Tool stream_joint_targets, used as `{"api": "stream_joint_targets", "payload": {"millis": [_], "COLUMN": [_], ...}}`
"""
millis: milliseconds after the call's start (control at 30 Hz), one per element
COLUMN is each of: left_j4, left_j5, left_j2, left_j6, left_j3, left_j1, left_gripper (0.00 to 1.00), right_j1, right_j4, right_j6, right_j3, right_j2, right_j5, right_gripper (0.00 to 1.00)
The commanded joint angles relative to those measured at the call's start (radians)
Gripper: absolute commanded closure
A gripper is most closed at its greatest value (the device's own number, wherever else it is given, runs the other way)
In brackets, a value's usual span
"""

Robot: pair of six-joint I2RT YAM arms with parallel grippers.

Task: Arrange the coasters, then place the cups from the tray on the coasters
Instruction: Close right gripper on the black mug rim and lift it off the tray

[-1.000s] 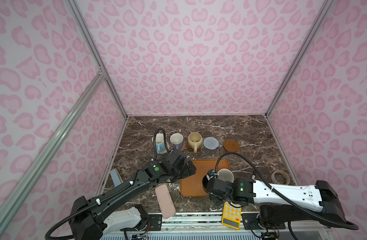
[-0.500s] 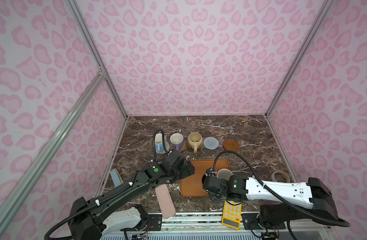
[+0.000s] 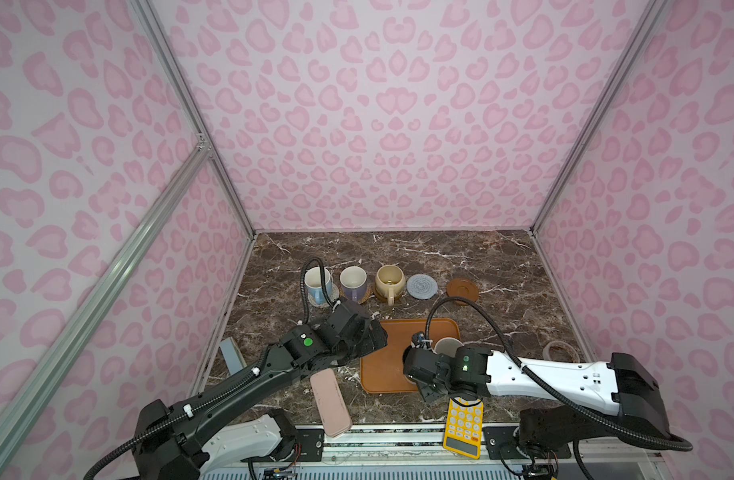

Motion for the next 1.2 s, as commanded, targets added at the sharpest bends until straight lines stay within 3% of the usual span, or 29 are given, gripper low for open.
{"api": "stream_joint_targets", "payload": {"millis": [0,200,667,1167], "left_j4": [-0.004,-0.003,-0.001,-0.001], "left_j5": [-0.021,-0.045,-0.039,-0.051], "left_j2": [-0.010,-0.028,-0.007,-0.024], "left_j6": [-0.008,-0.006,0.000,-0.008], "left_j3": [0.006,-0.005,0.006,-0.005], "left_j1": [0.001,0.000,0.001,0.001], "left_gripper": [0.03,0.03,0.03,0.03], "right_j1": [-0.006,-0.009,-0.016,-0.028], "right_j4": [-0.007,-0.009,-0.005,0.018], "right_j6": [-0.004,0.002,-0.027,-0.071], "right_j3": [0.010,0.012,0.027,0.051], "right_j2": [0.018,0.003,0.063,0.083], "right_j5": [0.026,0.037,0.029,0.020], "right_gripper": [0.67,0.74,0.68,0.94]}}
